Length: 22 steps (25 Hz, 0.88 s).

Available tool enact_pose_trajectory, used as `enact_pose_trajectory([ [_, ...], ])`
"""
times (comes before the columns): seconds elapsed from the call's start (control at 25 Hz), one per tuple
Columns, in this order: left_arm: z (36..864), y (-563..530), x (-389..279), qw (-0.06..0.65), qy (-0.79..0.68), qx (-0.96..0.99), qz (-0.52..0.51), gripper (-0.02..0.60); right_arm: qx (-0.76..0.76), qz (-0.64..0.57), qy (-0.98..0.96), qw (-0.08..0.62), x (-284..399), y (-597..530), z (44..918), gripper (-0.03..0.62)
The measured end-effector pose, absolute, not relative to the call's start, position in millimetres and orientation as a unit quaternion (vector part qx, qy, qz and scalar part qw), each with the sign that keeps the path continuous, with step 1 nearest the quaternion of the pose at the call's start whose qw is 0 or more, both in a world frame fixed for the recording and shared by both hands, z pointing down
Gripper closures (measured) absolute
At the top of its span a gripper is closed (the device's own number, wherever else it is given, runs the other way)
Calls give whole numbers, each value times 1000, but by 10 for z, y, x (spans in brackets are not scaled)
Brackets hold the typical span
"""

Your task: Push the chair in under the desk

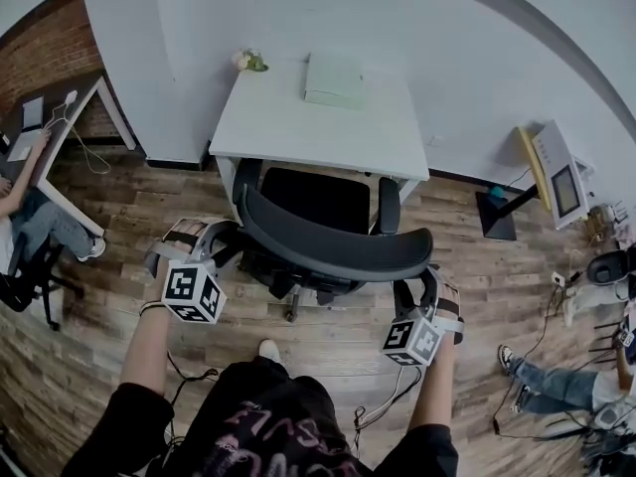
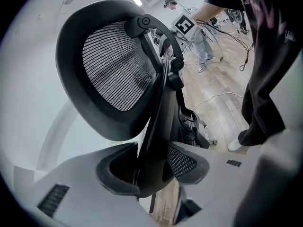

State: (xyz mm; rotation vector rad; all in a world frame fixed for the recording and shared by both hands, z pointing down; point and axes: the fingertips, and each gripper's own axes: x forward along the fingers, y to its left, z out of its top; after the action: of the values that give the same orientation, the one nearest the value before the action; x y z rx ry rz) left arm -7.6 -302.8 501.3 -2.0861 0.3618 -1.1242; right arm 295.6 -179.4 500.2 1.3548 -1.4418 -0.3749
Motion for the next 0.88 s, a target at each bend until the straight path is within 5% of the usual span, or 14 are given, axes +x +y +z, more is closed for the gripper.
enact_pose_trajectory([
  [0.88, 5015, -4213, 687, 330, 166, -807, -460, 377, 547, -182, -619, 533, 3796, -3187, 4984, 367],
])
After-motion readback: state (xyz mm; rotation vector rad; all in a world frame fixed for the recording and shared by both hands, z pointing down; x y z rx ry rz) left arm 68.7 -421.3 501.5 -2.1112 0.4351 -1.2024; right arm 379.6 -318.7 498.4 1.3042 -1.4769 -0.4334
